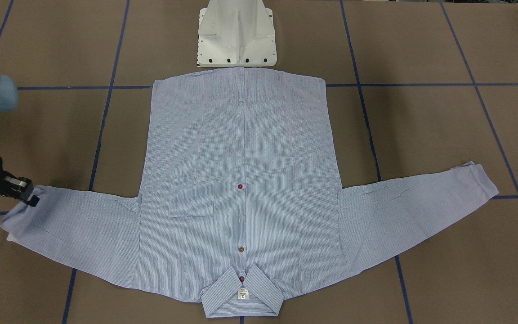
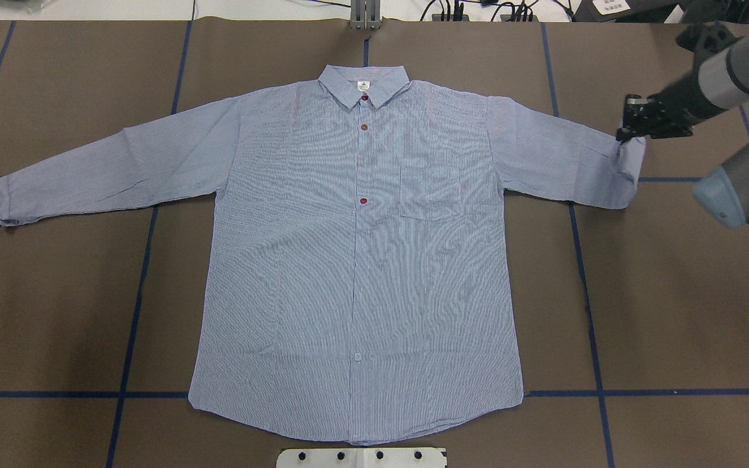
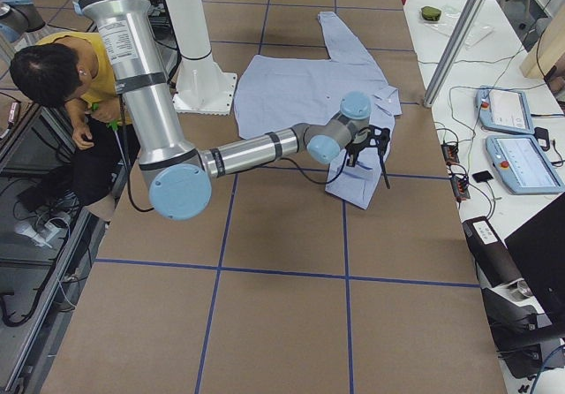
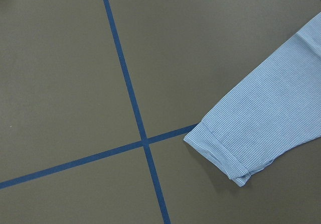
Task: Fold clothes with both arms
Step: 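Carry the grasped sleeve with the right gripper across the chest toward the collar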
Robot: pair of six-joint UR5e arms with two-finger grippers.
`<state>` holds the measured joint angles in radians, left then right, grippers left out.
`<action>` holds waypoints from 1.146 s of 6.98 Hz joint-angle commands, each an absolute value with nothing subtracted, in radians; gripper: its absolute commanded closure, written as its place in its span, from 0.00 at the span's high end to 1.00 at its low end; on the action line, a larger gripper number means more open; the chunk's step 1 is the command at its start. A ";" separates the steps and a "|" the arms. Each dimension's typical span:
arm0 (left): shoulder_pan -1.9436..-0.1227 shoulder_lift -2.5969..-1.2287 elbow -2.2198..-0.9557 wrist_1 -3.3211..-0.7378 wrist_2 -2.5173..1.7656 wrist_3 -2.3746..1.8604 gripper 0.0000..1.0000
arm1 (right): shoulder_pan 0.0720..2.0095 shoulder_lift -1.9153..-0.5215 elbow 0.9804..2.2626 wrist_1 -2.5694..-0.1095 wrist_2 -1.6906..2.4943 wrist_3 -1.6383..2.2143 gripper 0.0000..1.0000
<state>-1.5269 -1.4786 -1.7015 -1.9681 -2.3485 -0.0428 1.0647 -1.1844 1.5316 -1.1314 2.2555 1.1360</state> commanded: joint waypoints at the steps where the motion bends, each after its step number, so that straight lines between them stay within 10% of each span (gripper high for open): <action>1: -1.526 -1.480 -1.697 -1.968 -2.349 -0.043 1.00 | 0.946 -0.915 1.505 -1.270 2.197 1.327 0.00; 8: -1.526 -1.480 -1.706 -1.968 -2.350 -0.043 1.00 | 0.634 -0.408 1.003 -1.052 1.764 1.690 0.00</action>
